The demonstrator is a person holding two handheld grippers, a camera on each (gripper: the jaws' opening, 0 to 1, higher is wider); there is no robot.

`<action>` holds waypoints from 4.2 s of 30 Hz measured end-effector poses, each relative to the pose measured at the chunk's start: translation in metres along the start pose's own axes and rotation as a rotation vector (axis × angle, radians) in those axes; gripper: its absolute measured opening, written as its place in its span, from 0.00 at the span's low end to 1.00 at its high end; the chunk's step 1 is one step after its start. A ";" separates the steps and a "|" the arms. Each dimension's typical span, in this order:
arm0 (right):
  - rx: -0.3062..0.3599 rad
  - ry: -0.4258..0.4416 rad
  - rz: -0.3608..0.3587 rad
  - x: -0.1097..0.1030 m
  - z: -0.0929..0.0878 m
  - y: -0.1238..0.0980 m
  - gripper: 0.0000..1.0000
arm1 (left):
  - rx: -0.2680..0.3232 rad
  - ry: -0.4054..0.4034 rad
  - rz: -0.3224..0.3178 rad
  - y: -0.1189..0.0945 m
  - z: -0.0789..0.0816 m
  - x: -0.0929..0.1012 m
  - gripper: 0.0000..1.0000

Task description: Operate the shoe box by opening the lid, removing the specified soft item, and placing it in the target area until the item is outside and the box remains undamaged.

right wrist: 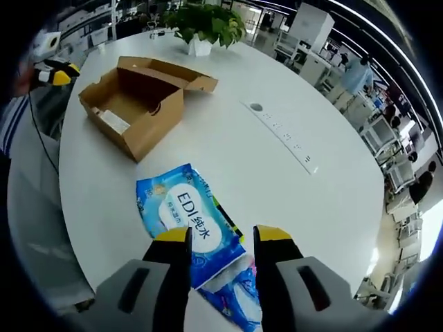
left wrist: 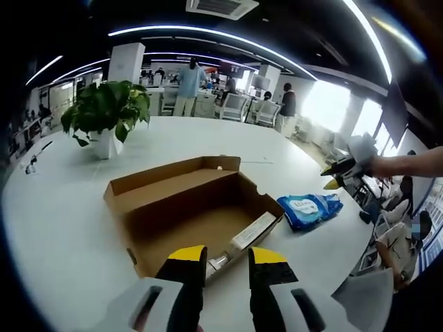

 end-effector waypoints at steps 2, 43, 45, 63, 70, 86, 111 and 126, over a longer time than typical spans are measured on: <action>0.014 -0.007 0.007 -0.002 0.013 0.004 0.33 | 0.003 -0.006 0.006 -0.002 -0.001 -0.004 0.24; 0.164 -0.213 0.232 -0.102 0.154 0.069 0.34 | 0.005 -0.090 0.036 -0.010 -0.015 -0.042 0.24; 0.165 -0.219 0.238 -0.105 0.156 0.070 0.34 | 0.004 -0.092 0.036 -0.009 -0.016 -0.042 0.24; 0.065 -0.420 0.370 -0.144 0.153 0.093 0.39 | -0.002 -0.112 0.032 -0.009 -0.025 -0.044 0.24; 0.044 -0.439 0.396 -0.149 0.160 0.099 0.41 | -0.007 -0.126 0.037 -0.013 -0.034 -0.047 0.24; -0.051 -0.525 0.478 -0.158 0.160 0.125 0.50 | -0.008 -0.156 0.044 -0.013 -0.041 -0.056 0.24; -0.090 -0.621 0.446 -0.142 0.160 0.136 0.61 | -0.010 -0.172 0.045 -0.009 -0.042 -0.057 0.24; -0.070 -0.668 0.490 -0.165 0.170 0.136 0.59 | -0.015 -0.166 0.037 -0.004 -0.041 -0.053 0.24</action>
Point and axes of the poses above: the point that each gripper's makers call its tool centre point, and the gripper's own axes: y roughly forward along the fingers, x roughly to its right, z roughly out of its top, the point moved 1 cm from there along -y, roughly backward along the fingers, and after that the axes turned 6 degrees about -y, right-handed, at the moved point
